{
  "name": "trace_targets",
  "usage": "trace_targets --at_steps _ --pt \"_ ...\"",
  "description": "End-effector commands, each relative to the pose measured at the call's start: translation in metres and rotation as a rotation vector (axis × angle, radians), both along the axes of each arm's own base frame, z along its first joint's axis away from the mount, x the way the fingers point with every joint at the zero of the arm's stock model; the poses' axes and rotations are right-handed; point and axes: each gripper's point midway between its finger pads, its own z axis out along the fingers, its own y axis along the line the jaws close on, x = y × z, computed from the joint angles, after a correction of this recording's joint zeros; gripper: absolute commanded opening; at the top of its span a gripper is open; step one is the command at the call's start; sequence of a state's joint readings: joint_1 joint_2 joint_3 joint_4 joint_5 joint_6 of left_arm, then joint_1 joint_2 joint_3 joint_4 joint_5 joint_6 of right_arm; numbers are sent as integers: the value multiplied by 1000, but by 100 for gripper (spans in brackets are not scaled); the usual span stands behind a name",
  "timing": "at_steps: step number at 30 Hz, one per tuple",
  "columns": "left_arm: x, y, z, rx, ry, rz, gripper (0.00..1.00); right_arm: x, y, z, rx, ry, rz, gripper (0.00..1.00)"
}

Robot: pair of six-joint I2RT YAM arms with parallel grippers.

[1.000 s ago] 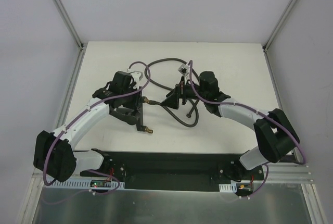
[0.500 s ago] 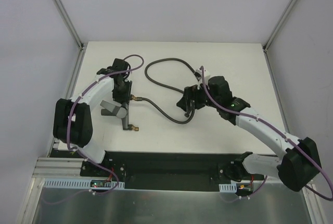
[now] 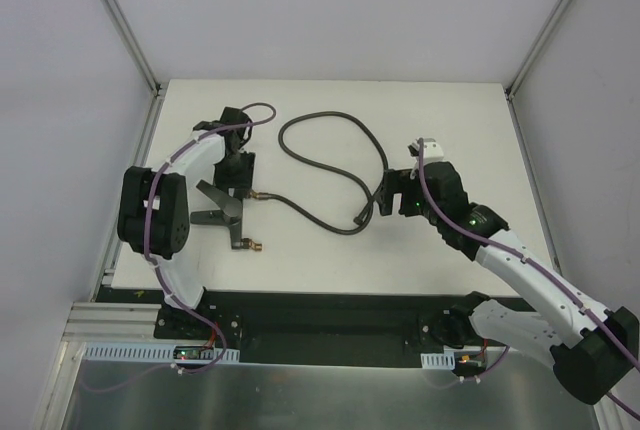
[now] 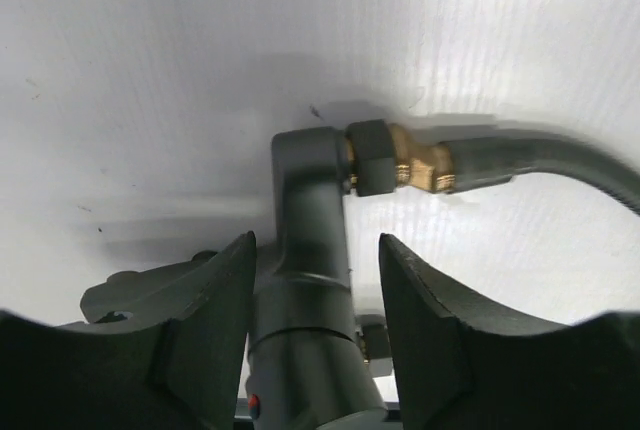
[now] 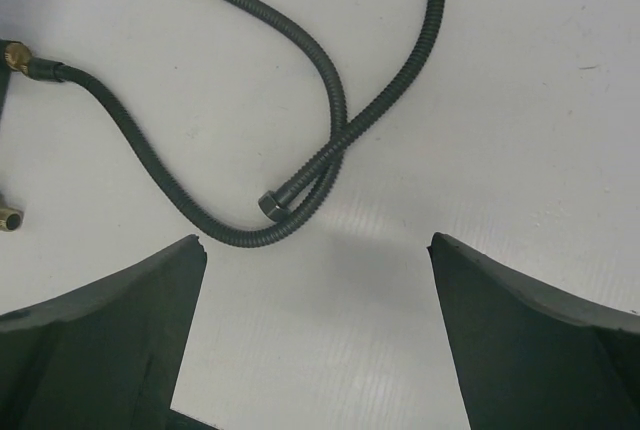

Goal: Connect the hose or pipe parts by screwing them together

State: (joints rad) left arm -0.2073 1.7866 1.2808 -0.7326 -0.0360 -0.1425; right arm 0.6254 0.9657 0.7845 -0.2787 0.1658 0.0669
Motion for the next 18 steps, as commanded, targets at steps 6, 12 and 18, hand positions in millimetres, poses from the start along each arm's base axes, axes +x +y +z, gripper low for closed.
trace_targets --at_steps 6,12,18 --pt "20 -18 97 -144 -249 -5 79 -10 -39 22 -125 7 -114 96" --pt "0 -70 188 -484 -507 -163 99 -23 -33 62 -7 -80 -54 96" --pt "-43 -104 244 -779 -710 -299 99 -36 -29 87 104 -133 -24 96"
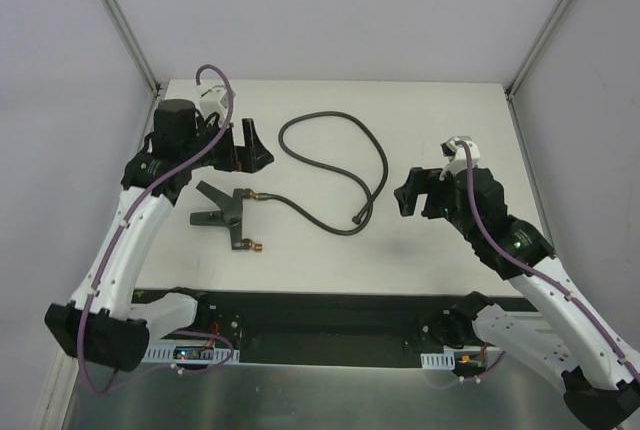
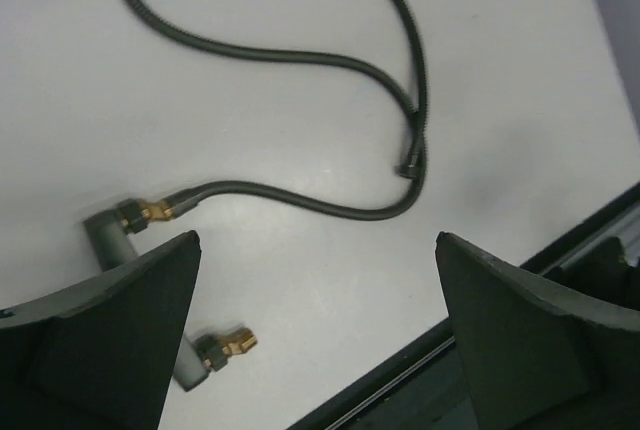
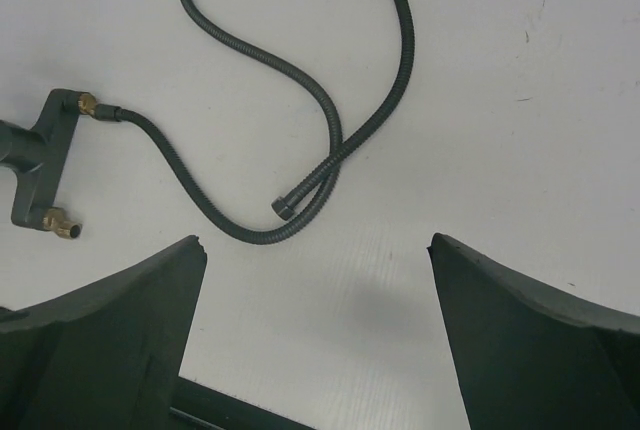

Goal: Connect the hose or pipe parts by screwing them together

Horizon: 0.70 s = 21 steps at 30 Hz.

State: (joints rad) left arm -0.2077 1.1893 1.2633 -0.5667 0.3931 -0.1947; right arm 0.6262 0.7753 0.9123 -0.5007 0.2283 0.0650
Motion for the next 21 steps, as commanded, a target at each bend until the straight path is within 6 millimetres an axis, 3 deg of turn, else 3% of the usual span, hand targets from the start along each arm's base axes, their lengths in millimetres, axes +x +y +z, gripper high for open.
trace_targets --at_steps 1,2,3,4,8,21 --pt "-32 -32 19 -246 -67 -134 99 -10 5 25 88 -54 33 96" --pt "-45 -37 30 -296 -112 -167 99 -12 4 30 105 -76 34 96" --pt "-46 -41 39 -333 -169 -192 99 -12 3 29 115 -79 29 96" --pt "-52 -43 27 -368 -131 -192 99 -12 1 31 124 -91 19 96" --pt "-70 -45 28 -392 -154 -240 99 -12 -4 32 135 -96 -16 96" --pt "-81 -42 44 -395 -226 -247 99 -17 6 43 226 -128 28 96"
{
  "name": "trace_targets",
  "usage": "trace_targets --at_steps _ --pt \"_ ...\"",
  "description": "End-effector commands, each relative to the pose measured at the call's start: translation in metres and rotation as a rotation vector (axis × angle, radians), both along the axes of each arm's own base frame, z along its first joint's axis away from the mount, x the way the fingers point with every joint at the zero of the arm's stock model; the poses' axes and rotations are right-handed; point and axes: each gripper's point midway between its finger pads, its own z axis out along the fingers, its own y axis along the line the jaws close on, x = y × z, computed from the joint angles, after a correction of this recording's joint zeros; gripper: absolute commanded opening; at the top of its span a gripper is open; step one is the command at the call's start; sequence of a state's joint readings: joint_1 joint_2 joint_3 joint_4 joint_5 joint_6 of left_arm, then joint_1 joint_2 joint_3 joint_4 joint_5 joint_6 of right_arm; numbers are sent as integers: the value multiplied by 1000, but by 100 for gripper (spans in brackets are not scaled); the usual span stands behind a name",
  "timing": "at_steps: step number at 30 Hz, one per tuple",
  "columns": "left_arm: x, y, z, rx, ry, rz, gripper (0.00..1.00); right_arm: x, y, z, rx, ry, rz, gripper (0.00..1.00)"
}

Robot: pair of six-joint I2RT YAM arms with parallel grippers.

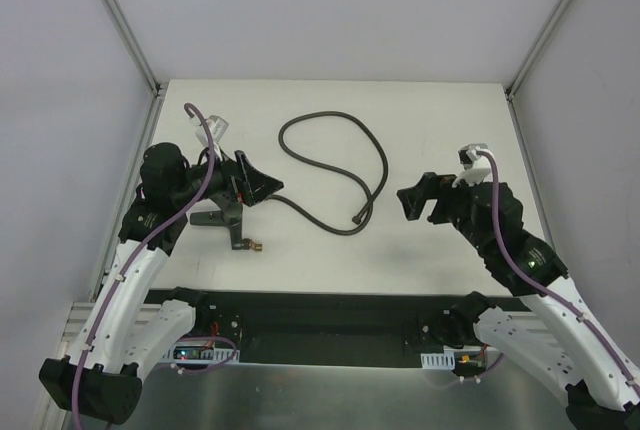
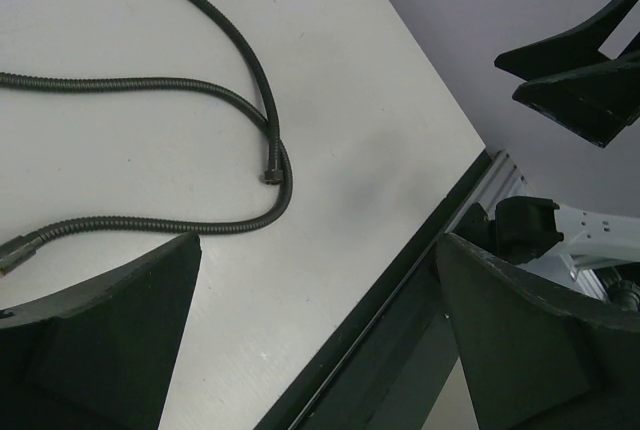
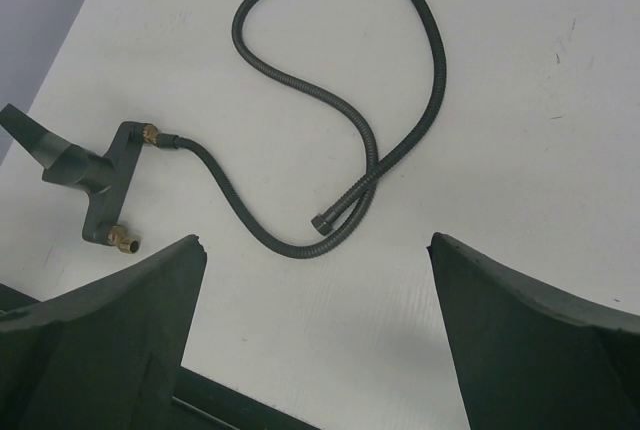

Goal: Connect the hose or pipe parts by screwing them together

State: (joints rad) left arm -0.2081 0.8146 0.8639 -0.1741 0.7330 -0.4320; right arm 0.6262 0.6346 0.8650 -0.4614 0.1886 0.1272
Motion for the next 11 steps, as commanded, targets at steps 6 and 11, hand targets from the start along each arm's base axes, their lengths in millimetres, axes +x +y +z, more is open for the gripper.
trace_targets --at_steps 6,11 --pt "-3 -2 19 -31 -66 -16 99 -4 6 24 89 -66 23 96" --pt "-4 -2 22 -34 -71 -16 99 -6 8 27 99 -63 37 96"
